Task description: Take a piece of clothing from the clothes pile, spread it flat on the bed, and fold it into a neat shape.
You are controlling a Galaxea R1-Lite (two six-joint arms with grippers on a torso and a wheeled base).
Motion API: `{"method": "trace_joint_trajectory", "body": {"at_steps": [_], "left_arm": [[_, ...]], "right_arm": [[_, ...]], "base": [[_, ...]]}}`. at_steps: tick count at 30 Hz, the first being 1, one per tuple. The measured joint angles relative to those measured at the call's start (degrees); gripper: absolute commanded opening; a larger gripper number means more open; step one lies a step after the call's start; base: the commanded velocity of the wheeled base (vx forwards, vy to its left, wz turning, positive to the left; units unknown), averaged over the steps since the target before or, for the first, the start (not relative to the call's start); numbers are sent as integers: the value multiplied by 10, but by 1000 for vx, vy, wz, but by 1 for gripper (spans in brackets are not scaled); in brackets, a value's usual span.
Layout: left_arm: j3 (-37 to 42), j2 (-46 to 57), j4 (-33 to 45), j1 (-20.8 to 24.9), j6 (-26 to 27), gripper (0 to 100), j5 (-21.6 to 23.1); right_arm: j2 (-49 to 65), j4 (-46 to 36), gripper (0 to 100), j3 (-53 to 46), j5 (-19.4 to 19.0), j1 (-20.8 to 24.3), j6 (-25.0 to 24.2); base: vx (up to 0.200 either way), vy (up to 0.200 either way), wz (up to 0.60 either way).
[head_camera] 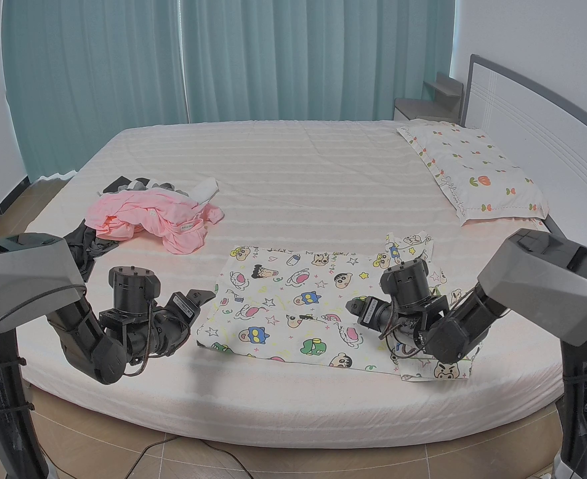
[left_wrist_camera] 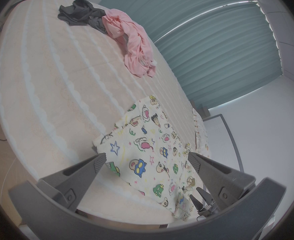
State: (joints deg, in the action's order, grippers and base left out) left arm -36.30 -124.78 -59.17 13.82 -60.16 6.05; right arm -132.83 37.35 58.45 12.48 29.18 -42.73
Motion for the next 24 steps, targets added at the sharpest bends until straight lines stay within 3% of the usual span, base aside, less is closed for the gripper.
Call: {"method": "trace_joint_trajectory", "body": {"at_steps": [5, 10, 19, 24], "left_arm": [[27, 4, -39, 5, 3, 100, 29], [45, 9, -52, 8, 5, 100, 53], [67, 15, -67, 9, 7, 100, 74], [69, 12, -70, 11, 8, 100, 78]], "right_arm": [[76, 19, 100, -96, -25, -12, -16], [149, 95, 100, -223, -71, -36, -34], [177, 356, 100, -371, -184, -115, -59], [152, 385, 100, -402, -201, -138, -63]], "base": [[0, 0, 0], [0, 0, 0], [200, 0, 0], [200, 0, 0]]}}
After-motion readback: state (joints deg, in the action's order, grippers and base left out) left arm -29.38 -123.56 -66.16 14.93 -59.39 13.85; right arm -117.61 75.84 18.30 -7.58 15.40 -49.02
